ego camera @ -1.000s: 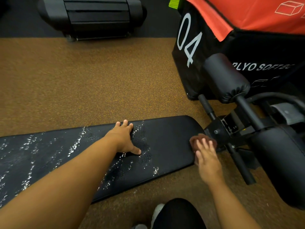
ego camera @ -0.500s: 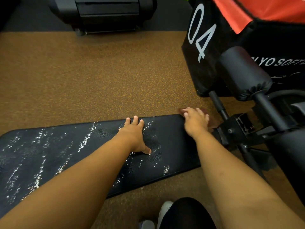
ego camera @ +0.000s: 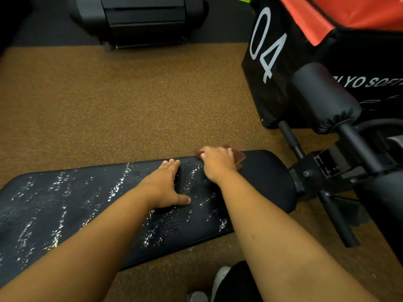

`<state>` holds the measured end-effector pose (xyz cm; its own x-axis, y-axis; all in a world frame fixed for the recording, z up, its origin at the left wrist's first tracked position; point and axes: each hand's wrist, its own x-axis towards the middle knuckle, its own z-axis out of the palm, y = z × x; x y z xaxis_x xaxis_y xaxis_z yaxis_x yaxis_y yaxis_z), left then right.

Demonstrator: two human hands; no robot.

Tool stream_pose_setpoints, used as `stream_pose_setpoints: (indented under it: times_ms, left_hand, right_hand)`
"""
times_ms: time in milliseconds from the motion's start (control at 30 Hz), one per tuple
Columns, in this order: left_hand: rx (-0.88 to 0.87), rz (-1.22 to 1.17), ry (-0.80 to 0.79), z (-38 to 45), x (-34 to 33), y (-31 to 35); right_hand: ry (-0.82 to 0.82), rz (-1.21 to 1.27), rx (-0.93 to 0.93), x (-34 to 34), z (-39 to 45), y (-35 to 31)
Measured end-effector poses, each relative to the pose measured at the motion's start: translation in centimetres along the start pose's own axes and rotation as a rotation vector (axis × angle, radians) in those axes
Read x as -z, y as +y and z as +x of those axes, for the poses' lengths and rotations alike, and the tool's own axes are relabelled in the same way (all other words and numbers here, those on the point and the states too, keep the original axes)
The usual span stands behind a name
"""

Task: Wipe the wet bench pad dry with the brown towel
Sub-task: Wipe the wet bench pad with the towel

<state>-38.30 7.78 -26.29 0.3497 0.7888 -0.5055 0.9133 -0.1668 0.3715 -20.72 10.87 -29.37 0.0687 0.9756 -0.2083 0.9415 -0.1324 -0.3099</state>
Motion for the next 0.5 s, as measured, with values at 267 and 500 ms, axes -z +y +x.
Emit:
stream_pose_setpoints:
  times_ms: [267, 500]
  left_hand:
    - [0.053, 0.076, 0.031, -1.0, 0.4, 0.1]
    - [0.115, 0.066, 0.038, -1.4, -0.5, -0.3]
  right_hand:
    - [0.104, 0.054, -0.119, -0.4, -1.1, 3.3]
    - [-0.102, 0.151, 0.336, -1.5, -4.6, 1.3]
